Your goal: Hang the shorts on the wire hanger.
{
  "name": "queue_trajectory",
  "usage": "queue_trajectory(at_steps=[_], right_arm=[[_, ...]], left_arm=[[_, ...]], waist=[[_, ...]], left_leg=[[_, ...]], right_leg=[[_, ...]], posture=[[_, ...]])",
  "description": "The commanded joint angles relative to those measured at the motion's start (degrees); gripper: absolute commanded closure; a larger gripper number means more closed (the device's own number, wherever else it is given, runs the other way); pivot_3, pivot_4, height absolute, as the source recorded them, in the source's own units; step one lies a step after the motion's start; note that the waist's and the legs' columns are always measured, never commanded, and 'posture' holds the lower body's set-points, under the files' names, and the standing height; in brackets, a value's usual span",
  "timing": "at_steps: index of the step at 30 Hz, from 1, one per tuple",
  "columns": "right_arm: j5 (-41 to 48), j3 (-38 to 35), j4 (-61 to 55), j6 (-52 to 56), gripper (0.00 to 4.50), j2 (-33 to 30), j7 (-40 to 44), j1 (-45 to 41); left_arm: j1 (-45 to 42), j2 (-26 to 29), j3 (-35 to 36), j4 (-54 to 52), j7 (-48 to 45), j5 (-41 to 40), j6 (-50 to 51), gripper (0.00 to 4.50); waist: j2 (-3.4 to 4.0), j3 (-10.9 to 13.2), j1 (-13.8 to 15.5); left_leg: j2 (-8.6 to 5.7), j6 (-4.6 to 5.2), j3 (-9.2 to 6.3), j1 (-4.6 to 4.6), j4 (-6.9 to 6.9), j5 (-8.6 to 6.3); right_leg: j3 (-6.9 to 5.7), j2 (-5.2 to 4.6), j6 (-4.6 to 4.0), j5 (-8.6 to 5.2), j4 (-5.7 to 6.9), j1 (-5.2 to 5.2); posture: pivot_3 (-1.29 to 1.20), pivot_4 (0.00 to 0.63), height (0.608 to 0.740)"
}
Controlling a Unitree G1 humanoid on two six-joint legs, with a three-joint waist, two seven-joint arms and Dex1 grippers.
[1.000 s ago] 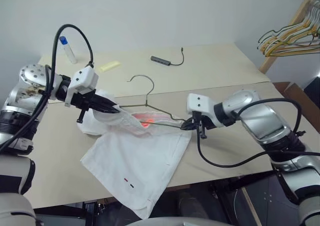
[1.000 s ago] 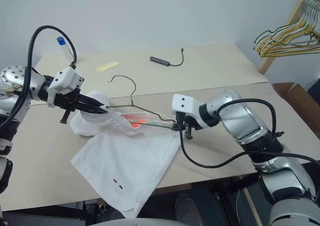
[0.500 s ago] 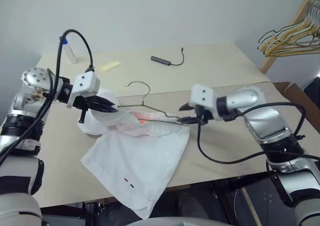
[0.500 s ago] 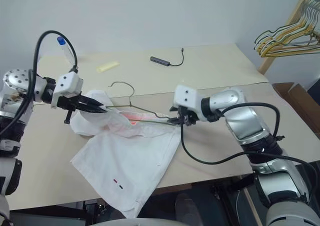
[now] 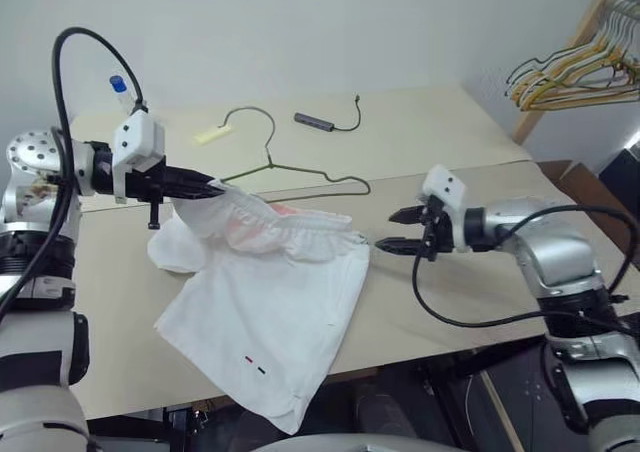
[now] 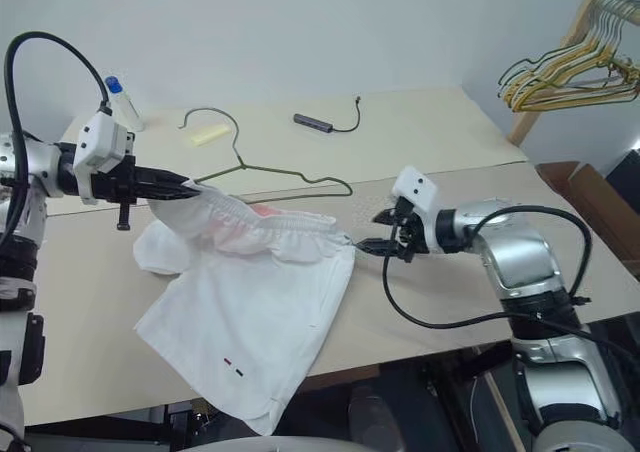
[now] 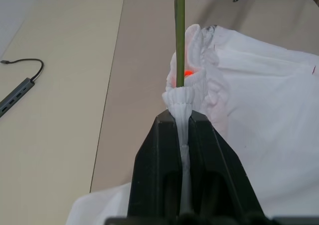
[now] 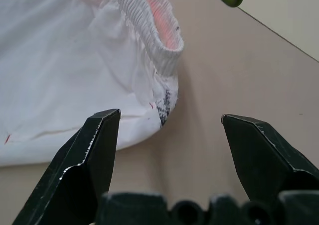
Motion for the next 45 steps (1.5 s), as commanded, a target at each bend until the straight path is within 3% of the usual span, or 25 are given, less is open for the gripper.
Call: queue_trajectory(at_steps=[1,4,7,16,28,36,45], right_arm=[[0.7,1.6,2.2,1.0,0.7,3.1,-0.7,-3.6],[-1.6,4.8,5.7,-1.6,0.7,5.5,-1.0,-4.2],[-3.7,6.6,10.5,-5.6,1.27,7.6,-1.8,-3.9],[-4.1,4.8,16.0,-7.8,4.43,9.3,-3.1,-4.9],[-3.2,-3.0,17.3,-8.2,4.43,6.0,-6.6,-5.2],[-3.4,-3.7,14.8,-10.8,4.43,1.0,-5.1,-2.1],[-2.9,-4.3,12.7,-10.4,4.43,0.8,-7.0,-2.2]], left_arm=[[0.2,0.5,2.2,-2.4,-0.3,-0.8,-0.1,4.5],[0.7,0.4,2.5,-3.1,0.1,-0.7,0.1,4.5],[1.3,0.4,2.9,-3.9,0.9,-0.6,0.4,4.5],[3.0,0.8,4.0,-6.0,1.3,-0.7,1.4,4.5],[4.5,3.3,3.9,-8.6,-1.3,-2.3,6.3,4.5],[3.2,1.9,3.6,-6.5,4.3,0.9,6.0,4.5],[5.3,2.6,3.4,-8.1,-1.6,-0.8,6.2,4.5]], waist=[[0.0,0.0,-0.1],[0.0,0.0,-0.1],[-0.01,0.0,0.0],[-0.01,0.0,0.1],[-0.01,0.0,0.3],[-0.01,0.0,0.1],[-0.01,0.0,-0.1]], left_leg=[[0.0,0.0,-0.01,-0.01,0.0,0.0],[-0.01,0.0,-0.06,-0.05,0.0,0.0],[-0.02,0.0,-0.06,-0.05,0.0,0.0],[-0.03,0.0,-0.11,-0.05,0.0,0.0],[-0.05,0.0,-0.11,-0.05,0.0,0.0],[-0.04,0.0,-0.11,-0.05,0.0,0.0],[-0.03,0.0,-0.1,-0.04,0.0,0.0]], right_leg=[[0.0,0.0,0.0,0.0,0.0,-0.01],[-0.03,-0.01,-0.01,0.01,-0.01,-0.03],[-0.04,-0.04,-0.01,0.01,-0.02,-0.01],[-0.09,-0.05,-0.02,0.01,0.02,-0.02],[-0.1,-0.08,-0.01,0.01,0.01,0.0],[-0.11,-0.07,-0.01,0.01,0.0,0.01],[-0.1,-0.05,-0.02,0.01,0.0,0.0]], posture=[[-0.05,0.0,0.74],[-0.04,0.0,0.74],[-0.03,0.0,0.74],[-0.02,0.0,0.74],[-0.02,0.0,0.74],[-0.04,0.0,0.74],[-0.05,0.0,0.74]])
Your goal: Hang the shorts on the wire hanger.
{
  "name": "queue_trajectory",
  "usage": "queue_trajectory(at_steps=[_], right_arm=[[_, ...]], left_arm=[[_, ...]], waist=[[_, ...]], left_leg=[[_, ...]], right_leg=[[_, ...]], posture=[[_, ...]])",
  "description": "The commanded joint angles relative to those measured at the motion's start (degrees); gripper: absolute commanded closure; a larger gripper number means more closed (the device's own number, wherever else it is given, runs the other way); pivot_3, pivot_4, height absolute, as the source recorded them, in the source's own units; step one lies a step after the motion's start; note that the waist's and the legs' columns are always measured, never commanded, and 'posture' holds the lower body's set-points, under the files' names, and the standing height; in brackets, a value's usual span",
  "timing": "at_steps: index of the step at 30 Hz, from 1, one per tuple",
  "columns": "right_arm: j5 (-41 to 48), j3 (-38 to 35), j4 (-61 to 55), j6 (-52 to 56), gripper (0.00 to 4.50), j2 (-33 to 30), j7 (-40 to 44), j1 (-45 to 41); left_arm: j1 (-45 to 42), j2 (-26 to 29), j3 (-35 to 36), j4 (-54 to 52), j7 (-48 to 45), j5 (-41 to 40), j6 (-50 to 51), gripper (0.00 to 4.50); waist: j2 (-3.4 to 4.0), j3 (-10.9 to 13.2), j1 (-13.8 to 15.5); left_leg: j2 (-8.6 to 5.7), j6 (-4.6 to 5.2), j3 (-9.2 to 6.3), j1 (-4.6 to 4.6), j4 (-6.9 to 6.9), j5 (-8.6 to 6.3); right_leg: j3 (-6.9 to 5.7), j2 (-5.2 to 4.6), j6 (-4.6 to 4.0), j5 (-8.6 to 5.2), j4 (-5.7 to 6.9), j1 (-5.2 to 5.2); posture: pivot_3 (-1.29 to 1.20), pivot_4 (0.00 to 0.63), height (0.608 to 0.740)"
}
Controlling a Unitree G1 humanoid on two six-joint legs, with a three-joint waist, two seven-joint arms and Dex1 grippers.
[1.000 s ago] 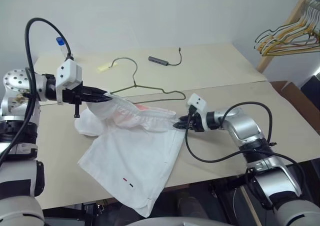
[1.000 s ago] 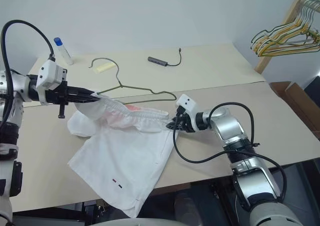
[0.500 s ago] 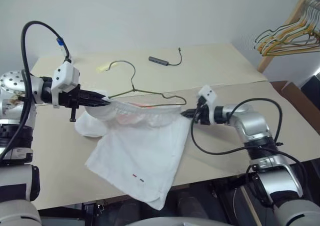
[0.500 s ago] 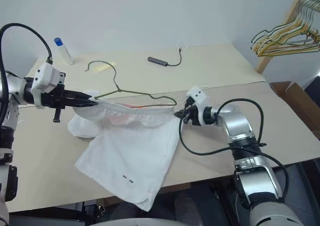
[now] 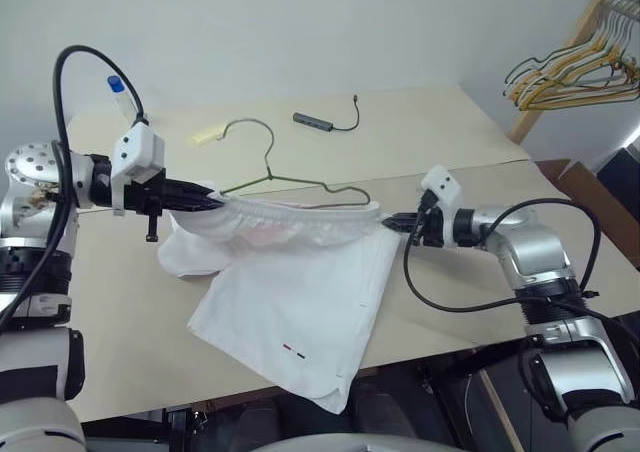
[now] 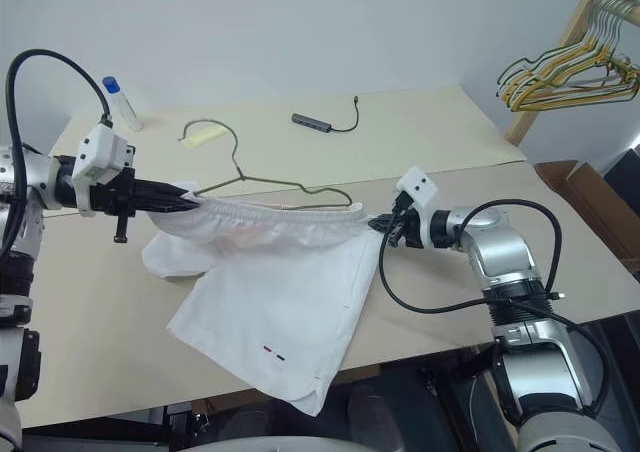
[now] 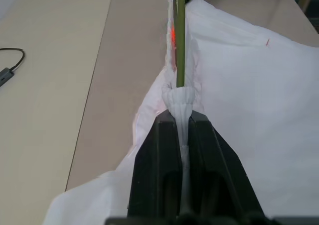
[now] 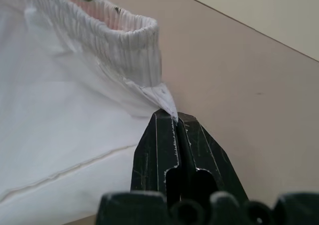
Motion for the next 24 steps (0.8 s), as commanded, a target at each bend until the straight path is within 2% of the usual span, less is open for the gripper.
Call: queue_trajectory(at_steps=[1,9,15,20,24], right_arm=[[0.2,-3.5,-1.4,-0.1,4.43,-1.8,-1.4,-1.0],[-0.2,-3.3,-4.4,-1.2,4.43,-4.1,-0.5,-1.3],[-1.2,-1.9,-8.2,-1.5,4.43,-6.0,0.0,-2.4],[-6.8,4.4,-16.5,-4.3,4.43,-8.4,1.4,-6.9],[-6.1,7.2,-20.5,0.6,4.43,-6.7,3.0,-12.4]], left_arm=[[-0.4,1.5,1.2,-0.7,-0.6,-0.2,0.1,4.5],[-0.2,1.3,-0.7,1.4,6.1,6.3,-2.2,4.5],[0.7,1.6,-0.6,1.0,4.4,5.1,-2.5,4.5],[0.0,0.5,-0.5,0.3,6.5,5.3,-2.8,4.5],[-0.8,0.2,-0.9,-0.3,6.7,5.2,-2.5,4.5]], waist=[[0.0,0.0,0.0],[0.0,0.0,0.2],[0.0,0.0,0.2],[0.04,0.0,0.2],[0.03,0.0,0.2]], left_leg=[[0.0,0.0,0.0,0.0,0.0,0.0],[-0.01,0.0,0.0,-0.01,0.0,0.0],[-0.01,0.0,0.01,-0.01,0.0,0.0],[0.01,0.0,0.02,-0.01,0.0,0.0],[0.01,0.0,0.03,-0.01,-0.01,0.0]], right_leg=[[0.0,0.0,0.0,0.0,0.0,0.0],[0.0,-0.02,0.0,0.0,-0.01,0.01],[0.0,-0.02,0.0,0.0,-0.02,0.0],[0.02,0.0,0.0,0.0,0.02,-0.05],[0.02,0.0,0.01,0.0,0.0,-0.04]], posture=[[-0.05,0.0,0.74],[-0.04,0.0,0.74],[-0.04,0.0,0.74],[-0.05,0.0,0.74],[-0.04,0.0,0.74]])
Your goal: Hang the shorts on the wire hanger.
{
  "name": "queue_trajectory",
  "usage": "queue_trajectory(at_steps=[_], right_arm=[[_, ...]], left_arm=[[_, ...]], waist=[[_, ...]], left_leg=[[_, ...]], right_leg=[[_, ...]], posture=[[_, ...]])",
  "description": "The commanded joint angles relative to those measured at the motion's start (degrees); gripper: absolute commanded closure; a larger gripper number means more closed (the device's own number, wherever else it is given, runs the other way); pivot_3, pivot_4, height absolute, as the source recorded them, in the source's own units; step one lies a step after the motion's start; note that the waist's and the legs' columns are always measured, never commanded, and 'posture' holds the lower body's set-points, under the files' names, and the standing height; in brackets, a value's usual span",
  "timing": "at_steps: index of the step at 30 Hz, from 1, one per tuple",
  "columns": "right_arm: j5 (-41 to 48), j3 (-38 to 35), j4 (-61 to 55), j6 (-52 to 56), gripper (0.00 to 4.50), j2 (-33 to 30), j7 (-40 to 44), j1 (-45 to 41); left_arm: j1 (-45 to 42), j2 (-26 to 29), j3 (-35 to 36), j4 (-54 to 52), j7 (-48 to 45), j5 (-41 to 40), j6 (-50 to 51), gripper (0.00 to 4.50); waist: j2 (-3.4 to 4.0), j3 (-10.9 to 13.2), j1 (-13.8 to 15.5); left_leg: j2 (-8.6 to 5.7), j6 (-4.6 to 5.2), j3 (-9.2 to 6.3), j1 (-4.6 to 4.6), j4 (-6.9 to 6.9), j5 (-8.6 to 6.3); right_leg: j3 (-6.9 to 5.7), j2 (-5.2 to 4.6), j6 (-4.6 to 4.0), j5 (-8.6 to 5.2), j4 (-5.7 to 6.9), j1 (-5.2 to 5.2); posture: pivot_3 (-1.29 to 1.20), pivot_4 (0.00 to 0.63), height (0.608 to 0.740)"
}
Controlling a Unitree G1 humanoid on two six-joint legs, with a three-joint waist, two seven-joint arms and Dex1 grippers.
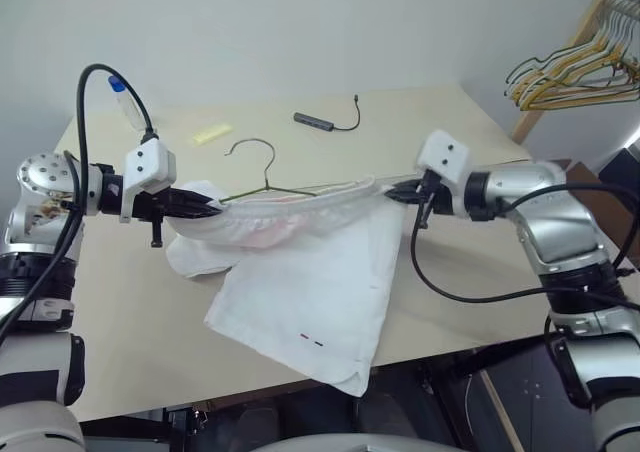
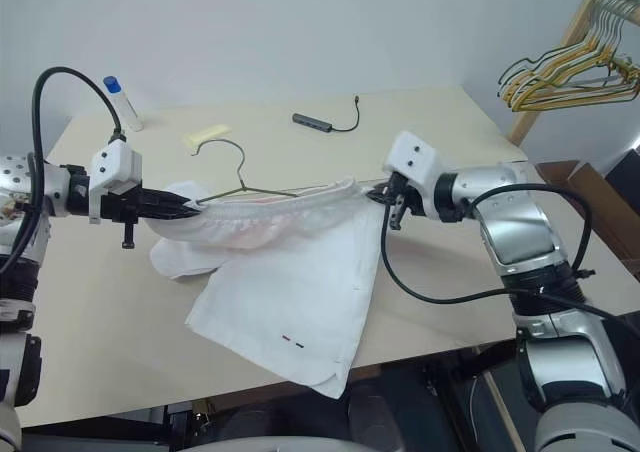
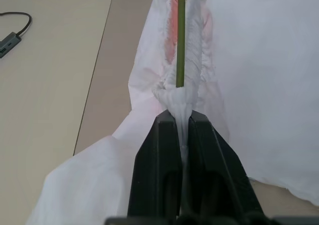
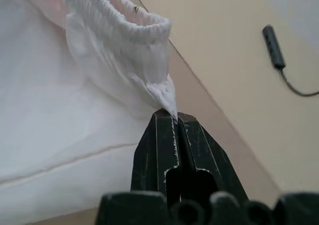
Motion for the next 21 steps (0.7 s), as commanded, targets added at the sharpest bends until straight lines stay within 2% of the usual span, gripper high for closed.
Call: queue_trajectory(at_steps=[1,10,14,18,19,21], right_arm=[[-1.2,2.1,-4.0,2.4,4.43,0.6,1.5,-4.8],[-5.3,8.2,-2.0,4.7,4.43,5.4,1.0,-9.9],[-8.7,8.9,0.6,1.1,4.43,7.3,-1.9,-9.4],[-11.4,9.4,0.5,-5.6,4.43,5.6,-2.2,-6.8],[-10.8,9.0,-0.1,-5.8,3.98,5.2,-1.0,-6.2],[-9.2,7.6,0.0,-5.7,3.55,5.6,-0.1,-5.7]], left_arm=[[-1.9,0.2,1.1,-1.3,0.9,0.0,-0.3,4.5],[-1.8,-0.4,2.2,-2.9,0.0,-1.8,-0.8,4.5],[-1.0,0.0,2.3,-4.0,-0.2,-2.2,-0.5,4.5],[-0.4,-0.3,2.7,-4.0,0.5,-2.2,-0.7,4.5],[-0.4,-0.4,2.8,-3.9,0.6,-2.3,-0.6,4.5],[-0.4,-0.5,2.9,-3.8,0.7,-2.3,-0.7,4.5]], waist=[[0.0,0.0,0.1],[0.0,0.0,0.2],[0.0,0.0,0.1],[0.0,0.0,0.2],[-0.01,0.0,0.2],[-0.01,0.0,0.1]], left_leg=[[0.0,0.0,-0.01,0.0,0.0,0.0],[-0.01,0.0,-0.03,-0.02,0.0,0.0],[-0.01,0.0,-0.02,-0.02,0.0,0.0],[-0.01,0.0,-0.03,-0.02,0.0,0.0],[-0.01,0.0,-0.03,-0.02,0.0,0.0],[-0.04,0.0,-0.02,-0.03,0.0,0.0]], right_leg=[[-0.01,0.0,0.0,0.0,-0.01,0.01],[-0.06,-0.02,-0.01,0.0,0.01,0.0],[-0.05,-0.02,-0.01,0.01,0.01,-0.01],[-0.06,-0.02,-0.01,0.01,0.02,-0.01],[-0.06,-0.02,-0.01,0.01,0.01,-0.01],[-0.06,-0.05,-0.01,0.01,-0.01,0.0]], posture=[[-0.05,0.0,0.74],[-0.03,0.0,0.74],[-0.03,0.0,0.74],[-0.03,0.0,0.74],[-0.03,0.0,0.74],[-0.03,0.0,0.74]])
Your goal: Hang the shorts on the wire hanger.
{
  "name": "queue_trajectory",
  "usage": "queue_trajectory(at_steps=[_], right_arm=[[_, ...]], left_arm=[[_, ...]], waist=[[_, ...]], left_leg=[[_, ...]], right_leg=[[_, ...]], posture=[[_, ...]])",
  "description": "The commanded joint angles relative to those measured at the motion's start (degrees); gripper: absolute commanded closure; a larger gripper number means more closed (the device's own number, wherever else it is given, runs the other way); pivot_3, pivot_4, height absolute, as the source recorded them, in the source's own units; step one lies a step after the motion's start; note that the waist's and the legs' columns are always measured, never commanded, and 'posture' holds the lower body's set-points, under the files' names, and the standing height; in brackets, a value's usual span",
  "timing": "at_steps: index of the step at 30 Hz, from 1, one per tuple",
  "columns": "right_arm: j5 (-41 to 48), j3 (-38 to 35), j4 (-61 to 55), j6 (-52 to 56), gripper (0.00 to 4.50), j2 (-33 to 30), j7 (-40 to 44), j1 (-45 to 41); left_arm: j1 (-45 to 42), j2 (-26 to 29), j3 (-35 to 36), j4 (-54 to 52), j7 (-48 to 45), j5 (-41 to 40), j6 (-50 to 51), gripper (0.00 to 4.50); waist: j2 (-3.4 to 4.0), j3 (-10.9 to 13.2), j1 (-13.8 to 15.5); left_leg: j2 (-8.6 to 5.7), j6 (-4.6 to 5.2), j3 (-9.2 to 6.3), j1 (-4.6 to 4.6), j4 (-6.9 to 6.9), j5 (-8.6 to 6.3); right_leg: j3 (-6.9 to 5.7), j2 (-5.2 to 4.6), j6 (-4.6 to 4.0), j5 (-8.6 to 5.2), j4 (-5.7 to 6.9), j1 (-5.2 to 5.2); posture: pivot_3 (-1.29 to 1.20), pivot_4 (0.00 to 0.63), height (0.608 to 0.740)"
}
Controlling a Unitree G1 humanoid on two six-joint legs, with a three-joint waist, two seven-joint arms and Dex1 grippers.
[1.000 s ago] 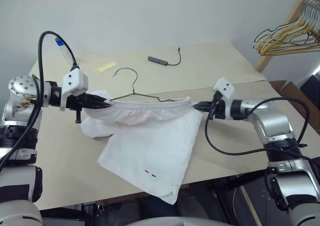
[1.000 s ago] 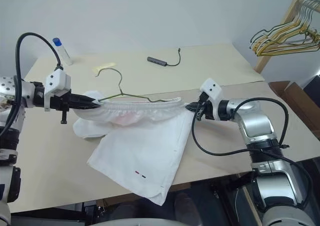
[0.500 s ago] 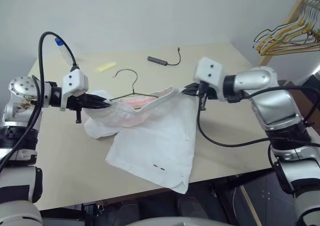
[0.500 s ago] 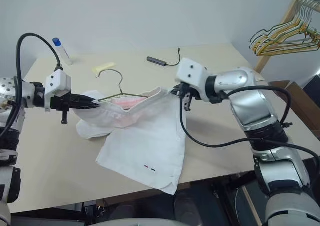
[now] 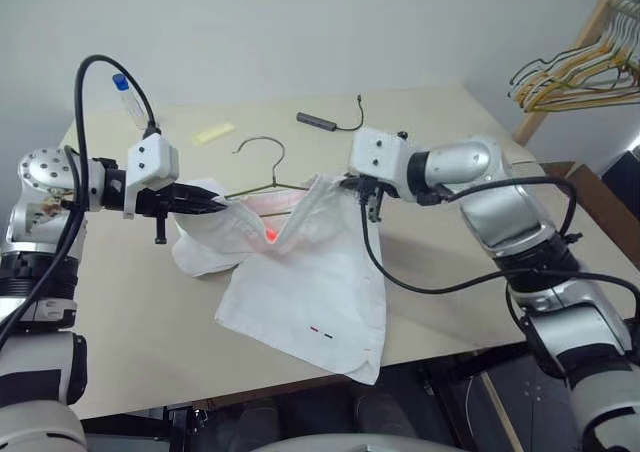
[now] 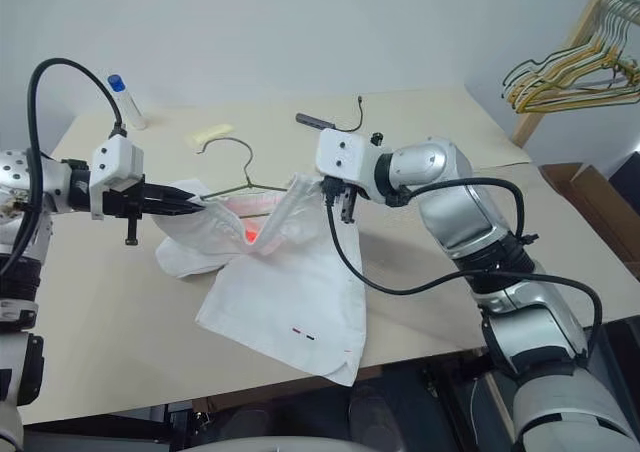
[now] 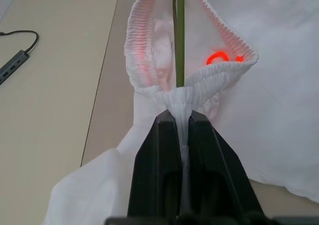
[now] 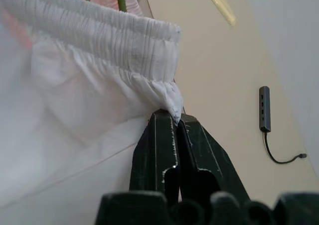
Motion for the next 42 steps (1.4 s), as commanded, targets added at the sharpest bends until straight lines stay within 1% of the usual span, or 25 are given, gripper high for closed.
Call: queue_trajectory(at_steps=[1,2,4,11,19,22,25,29,30,34,36,37,38,39,42], right_arm=[[2.2,-3.0,-1.7,-1.9,3.12,-0.1,2.1,0.2],[2.6,-3.3,-1.7,-2.4,2.91,-0.2,2.8,0.4],[2.8,-3.2,-0.3,-3.8,2.26,-0.3,3.6,0.4],[4.2,-3.8,5.0,-5.3,2.26,1.8,5.6,-1.2],[5.3,-3.6,9.7,-6.5,2.26,4.8,8.5,-3.3],[6.0,-4.1,11.5,-4.7,2.26,6.0,9.5,-4.1],[6.0,-3.9,12.5,-3.7,2.85,6.1,11.0,-4.2],[6.2,-4.5,12.3,-2.6,4.25,6.3,11.5,-3.9],[6.1,-4.6,12.2,-2.4,4.49,6.3,11.5,-3.8],[5.7,-4.7,11.8,-2.5,4.49,6.2,11.0,-3.0],[5.7,-4.8,11.5,-2.1,4.5,6.2,10.7,-2.8],[5.9,-5.0,11.2,-1.7,4.5,6.2,10.6,-2.6],[6.0,-5.2,10.8,-1.4,4.5,6.1,10.6,-2.4],[6.1,-5.3,10.5,-1.2,4.5,5.9,10.5,-2.2],[6.7,-6.2,9.1,-0.1,4.5,5.5,10.0,-1.3]], left_arm=[[-0.7,0.0,1.9,-1.1,0.7,-1.1,-0.6,4.5],[-0.8,0.0,1.9,-1.0,0.7,-1.1,-0.7,4.5],[-1.0,-0.3,1.9,-0.7,0.7,-1.1,-1.0,4.5],[-1.8,-0.8,1.3,-0.3,0.3,-0.8,-1.5,4.5],[-1.4,-1.7,1.1,-2.5,-0.9,-1.7,-1.0,4.5],[-1.2,-1.8,1.2,-2.9,-1.0,-1.6,-0.9,4.5],[-0.8,-1.8,1.4,-3.2,-0.6,-1.7,-0.8,4.5],[-0.1,-1.6,1.7,-3.6,-0.6,-1.8,-1.1,4.5],[0.0,-1.6,1.7,-3.5,-0.2,-1.5,-1.6,4.5],[-0.2,-2.5,1.9,-2.1,0.6,-1.2,-2.8,4.5],[-1.0,-3.6,2.4,-1.1,1.0,-2.3,-2.1,3.82],[-1.3,-4.0,2.7,-0.8,0.8,-2.9,-1.8,3.6],[-1.6,-4.3,2.8,-0.6,0.6,-3.1,-1.7,3.24],[-1.7,-4.5,2.9,-0.5,0.5,-3.2,-1.7,3.0],[-2.6,-5.2,3.5,0.0,0.8,-4.0,-1.5,2.0]], waist=[[0.0,0.0,-0.1],[0.0,0.0,-0.1],[0.0,0.0,-0.2],[0.0,0.0,-0.3],[0.0,0.0,-0.4],[0.0,0.0,-0.5],[0.0,0.0,-0.6],[0.0,0.0,-0.6],[0.0,0.0,-0.7],[0.0,0.0,-0.8],[0.0,0.0,-0.8],[0.0,0.0,-0.8],[0.0,0.0,-0.8],[0.0,0.0,-0.8],[0.0,0.0,-1.0]], left_leg=[[0.01,0.0,0.0,0.0,0.0,0.0],[0.0,0.0,0.0,0.0,0.0,0.0],[0.02,0.0,-0.01,0.03,0.0,0.0],[0.02,0.0,-0.01,0.03,0.0,0.0],[0.02,0.0,-0.03,0.04,0.0,0.0],[0.02,0.0,-0.04,0.03,0.0,0.0],[0.01,0.0,-0.04,0.03,0.0,0.0],[0.01,0.0,-0.06,0.03,0.0,0.0],[0.02,0.0,-0.06,0.03,0.0,0.0],[0.01,0.0,-0.07,0.04,0.0,0.0],[0.01,0.0,-0.08,0.04,0.0,0.0],[0.01,0.0,-0.08,0.04,0.0,0.0],[0.01,0.0,-0.08,0.04,0.0,0.0],[0.0,0.0,-0.08,0.03,0.0,0.0],[0.0,0.0,-0.09,0.03,0.0,0.0]], right_leg=[[0.0,0.01,0.0,0.0,0.0,0.01],[0.0,0.01,0.0,0.0,0.01,0.0],[0.0,0.03,0.0,0.0,0.03,0.0],[0.0,0.03,0.0,0.0,0.02,0.0],[-0.01,0.03,-0.01,0.01,0.04,0.01],[-0.01,0.03,-0.01,0.01,0.04,0.01],[-0.01,0.01,-0.01,0.01,0.04,0.01],[-0.02,0.02,-0.01,0.01,0.06,0.01],[-0.02,0.02,-0.01,0.01,0.06,0.01],[-0.02,0.02,-0.01,0.01,0.1,0.0],[-0.02,0.01,-0.02,0.01,0.1,0.0],[-0.03,0.01,-0.01,0.01,0.1,0.01],[-0.04,0.01,-0.01,0.01,0.1,0.01],[-0.04,0.0,-0.01,0.01,0.11,0.0],[-0.04,-0.01,-0.01,0.01,0.1,0.0]], posture=[[-0.04,0.0,0.74],[-0.04,0.0,0.74],[-0.04,0.0,0.74],[-0.05,0.0,0.74],[-0.05,0.0,0.74],[-0.04,0.0,0.74],[-0.03,0.0,0.74],[-0.03,0.0,0.74],[-0.03,0.0,0.74],[-0.04,0.0,0.74],[-0.04,0.0,0.74],[-0.05,0.0,0.74],[-0.05,0.0,0.74],[-0.05,0.0,0.74],[-0.06,0.0,0.74]])
